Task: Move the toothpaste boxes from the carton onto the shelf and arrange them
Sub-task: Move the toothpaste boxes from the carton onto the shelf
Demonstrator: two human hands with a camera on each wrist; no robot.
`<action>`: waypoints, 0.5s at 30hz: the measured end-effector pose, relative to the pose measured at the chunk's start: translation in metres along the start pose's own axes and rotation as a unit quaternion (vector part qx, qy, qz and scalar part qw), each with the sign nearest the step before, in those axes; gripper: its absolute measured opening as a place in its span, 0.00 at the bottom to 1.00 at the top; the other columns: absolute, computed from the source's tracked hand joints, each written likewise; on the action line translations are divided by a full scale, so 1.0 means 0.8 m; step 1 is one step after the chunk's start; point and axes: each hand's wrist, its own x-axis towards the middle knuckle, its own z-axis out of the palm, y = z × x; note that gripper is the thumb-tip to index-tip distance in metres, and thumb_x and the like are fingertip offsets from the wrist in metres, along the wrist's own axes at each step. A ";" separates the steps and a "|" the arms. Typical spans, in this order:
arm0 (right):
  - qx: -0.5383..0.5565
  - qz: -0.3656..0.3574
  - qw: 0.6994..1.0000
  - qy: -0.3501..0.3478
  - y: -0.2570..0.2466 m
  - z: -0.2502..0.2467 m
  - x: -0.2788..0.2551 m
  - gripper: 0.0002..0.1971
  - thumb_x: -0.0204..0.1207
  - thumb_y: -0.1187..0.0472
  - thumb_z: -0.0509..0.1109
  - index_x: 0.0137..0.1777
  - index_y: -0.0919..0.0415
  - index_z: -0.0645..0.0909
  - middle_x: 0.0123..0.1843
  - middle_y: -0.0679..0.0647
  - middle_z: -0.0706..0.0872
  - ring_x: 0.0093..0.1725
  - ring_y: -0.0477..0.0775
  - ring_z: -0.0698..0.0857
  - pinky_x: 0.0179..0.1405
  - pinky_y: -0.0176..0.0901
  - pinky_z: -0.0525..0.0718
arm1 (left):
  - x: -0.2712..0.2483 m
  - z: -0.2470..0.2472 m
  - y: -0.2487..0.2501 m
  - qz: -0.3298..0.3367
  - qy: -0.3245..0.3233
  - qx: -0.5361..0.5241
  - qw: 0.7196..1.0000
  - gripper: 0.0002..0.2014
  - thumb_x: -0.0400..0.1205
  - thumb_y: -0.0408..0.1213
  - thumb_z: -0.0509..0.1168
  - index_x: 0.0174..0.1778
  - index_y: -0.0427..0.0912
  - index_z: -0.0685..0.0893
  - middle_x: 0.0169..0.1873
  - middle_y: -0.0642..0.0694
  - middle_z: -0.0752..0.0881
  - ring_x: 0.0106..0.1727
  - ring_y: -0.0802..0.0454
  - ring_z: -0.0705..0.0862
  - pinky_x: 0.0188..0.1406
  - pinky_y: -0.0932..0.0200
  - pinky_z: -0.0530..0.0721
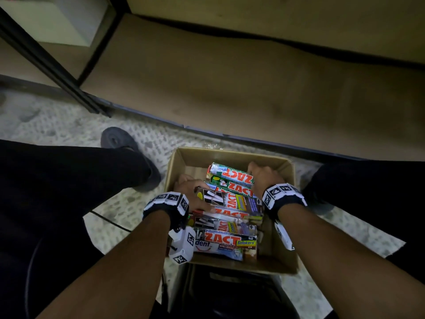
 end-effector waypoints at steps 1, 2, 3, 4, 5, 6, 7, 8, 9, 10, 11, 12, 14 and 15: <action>-0.001 0.003 1.000 -0.002 0.000 -0.001 0.000 0.11 0.79 0.61 0.68 0.58 0.53 0.72 0.51 0.57 0.88 0.48 0.63 0.89 0.46 0.54 0.89 | 0.001 -0.003 0.001 -0.004 0.001 -0.016 1.000 0.32 0.59 0.51 0.86 0.59 0.57 0.84 0.59 0.53 0.71 0.60 0.53 0.75 0.55 0.65 0.74; -0.001 0.006 1.000 -0.001 0.000 -0.004 -0.003 0.12 0.77 0.62 0.69 0.57 0.53 0.73 0.51 0.58 0.89 0.48 0.64 0.89 0.47 0.54 0.89 | -0.001 -0.008 0.005 -0.004 0.003 -0.037 0.999 0.33 0.60 0.50 0.86 0.61 0.54 0.83 0.57 0.54 0.75 0.57 0.55 0.78 0.50 0.66 0.76; 0.003 0.009 1.000 0.002 0.000 -0.008 -0.006 0.12 0.76 0.61 0.70 0.56 0.52 0.74 0.52 0.58 0.89 0.48 0.64 0.89 0.47 0.54 0.89 | -0.002 -0.013 0.007 -0.005 0.007 -0.063 0.998 0.33 0.61 0.48 0.86 0.62 0.52 0.82 0.54 0.55 0.79 0.53 0.56 0.80 0.43 0.67 0.77; 0.007 0.011 1.000 0.006 0.001 -0.011 -0.009 0.11 0.75 0.60 0.71 0.56 0.52 0.76 0.52 0.58 0.89 0.49 0.64 0.89 0.48 0.54 0.89 | -0.005 -0.018 0.010 0.000 0.017 -0.087 0.996 0.33 0.61 0.47 0.86 0.62 0.50 0.82 0.52 0.57 0.83 0.50 0.58 0.81 0.39 0.69 0.77; 0.007 0.014 1.000 0.006 0.002 -0.015 -0.013 0.11 0.75 0.59 0.72 0.56 0.51 0.77 0.52 0.57 0.89 0.49 0.63 0.89 0.48 0.54 0.89 | -0.006 -0.023 0.010 -0.002 0.026 -0.108 0.994 0.33 0.61 0.46 0.86 0.61 0.50 0.82 0.50 0.57 0.85 0.49 0.59 0.83 0.39 0.69 0.79; 0.007 0.017 1.000 0.006 0.003 -0.018 -0.017 0.12 0.74 0.58 0.72 0.57 0.51 0.79 0.53 0.56 0.89 0.50 0.62 0.88 0.49 0.54 0.89 | -0.007 -0.026 0.010 -0.003 0.036 -0.127 0.991 0.33 0.60 0.45 0.87 0.60 0.49 0.82 0.49 0.57 0.86 0.50 0.59 0.85 0.42 0.66 0.82; 0.008 0.017 1.000 0.008 0.004 -0.020 -0.020 0.13 0.74 0.57 0.73 0.57 0.50 0.80 0.53 0.55 0.89 0.51 0.61 0.88 0.50 0.53 0.89 | -0.008 -0.027 0.008 -0.007 0.046 -0.140 0.989 0.34 0.58 0.45 0.87 0.60 0.49 0.82 0.49 0.57 0.88 0.51 0.57 0.86 0.47 0.62 0.85; 0.012 0.020 1.000 0.011 0.006 -0.021 -0.024 0.13 0.73 0.56 0.74 0.57 0.49 0.81 0.54 0.54 0.89 0.51 0.60 0.88 0.50 0.53 0.89 | -0.010 -0.029 0.008 -0.008 0.058 -0.148 0.987 0.35 0.57 0.45 0.87 0.59 0.50 0.83 0.49 0.56 0.89 0.53 0.56 0.87 0.51 0.57 0.86; 0.020 0.026 0.999 0.010 0.007 -0.022 -0.029 0.14 0.72 0.56 0.75 0.57 0.47 0.82 0.54 0.53 0.89 0.52 0.58 0.88 0.51 0.51 0.89 | -0.014 -0.031 0.009 -0.009 0.068 -0.161 0.985 0.36 0.55 0.46 0.88 0.59 0.51 0.83 0.50 0.55 0.89 0.54 0.54 0.87 0.54 0.53 0.87; 0.030 0.032 0.999 0.008 0.007 -0.024 -0.034 0.14 0.71 0.56 0.76 0.57 0.47 0.83 0.54 0.52 0.90 0.52 0.57 0.88 0.51 0.50 0.89 | -0.016 -0.033 0.010 -0.004 0.077 -0.178 0.981 0.39 0.52 0.48 0.88 0.59 0.52 0.83 0.51 0.54 0.89 0.54 0.54 0.87 0.57 0.50 0.87; 0.042 0.038 0.998 0.007 0.007 -0.025 -0.039 0.15 0.70 0.57 0.77 0.56 0.46 0.84 0.54 0.51 0.90 0.51 0.56 0.88 0.51 0.49 0.89 | -0.018 -0.035 0.013 -0.002 0.081 -0.198 0.977 0.42 0.50 0.49 0.88 0.61 0.51 0.82 0.53 0.53 0.89 0.56 0.53 0.87 0.59 0.49 0.86; 0.057 0.043 0.997 0.006 0.007 -0.026 -0.046 0.14 0.70 0.58 0.77 0.55 0.46 0.84 0.54 0.51 0.90 0.50 0.55 0.88 0.51 0.47 0.89 | -0.023 -0.038 0.018 0.008 0.085 -0.214 0.973 0.44 0.50 0.49 0.88 0.63 0.48 0.81 0.56 0.53 0.88 0.57 0.53 0.86 0.62 0.50 0.85; 0.094 0.054 0.994 -0.001 0.008 -0.027 -0.059 0.14 0.69 0.58 0.77 0.54 0.46 0.85 0.51 0.51 0.91 0.47 0.53 0.89 0.45 0.42 0.87 | -0.030 -0.044 0.025 0.014 0.103 -0.254 0.962 0.41 0.57 0.42 0.88 0.66 0.44 0.78 0.58 0.54 0.83 0.60 0.54 0.82 0.62 0.59 0.79; 0.117 0.058 0.991 -0.006 0.008 -0.027 -0.065 0.14 0.69 0.57 0.78 0.54 0.45 0.85 0.49 0.50 0.90 0.45 0.52 0.89 0.40 0.39 0.85 | -0.034 -0.048 0.029 0.017 0.112 -0.280 0.953 0.39 0.60 0.38 0.87 0.66 0.43 0.78 0.58 0.53 0.82 0.61 0.54 0.81 0.59 0.61 0.78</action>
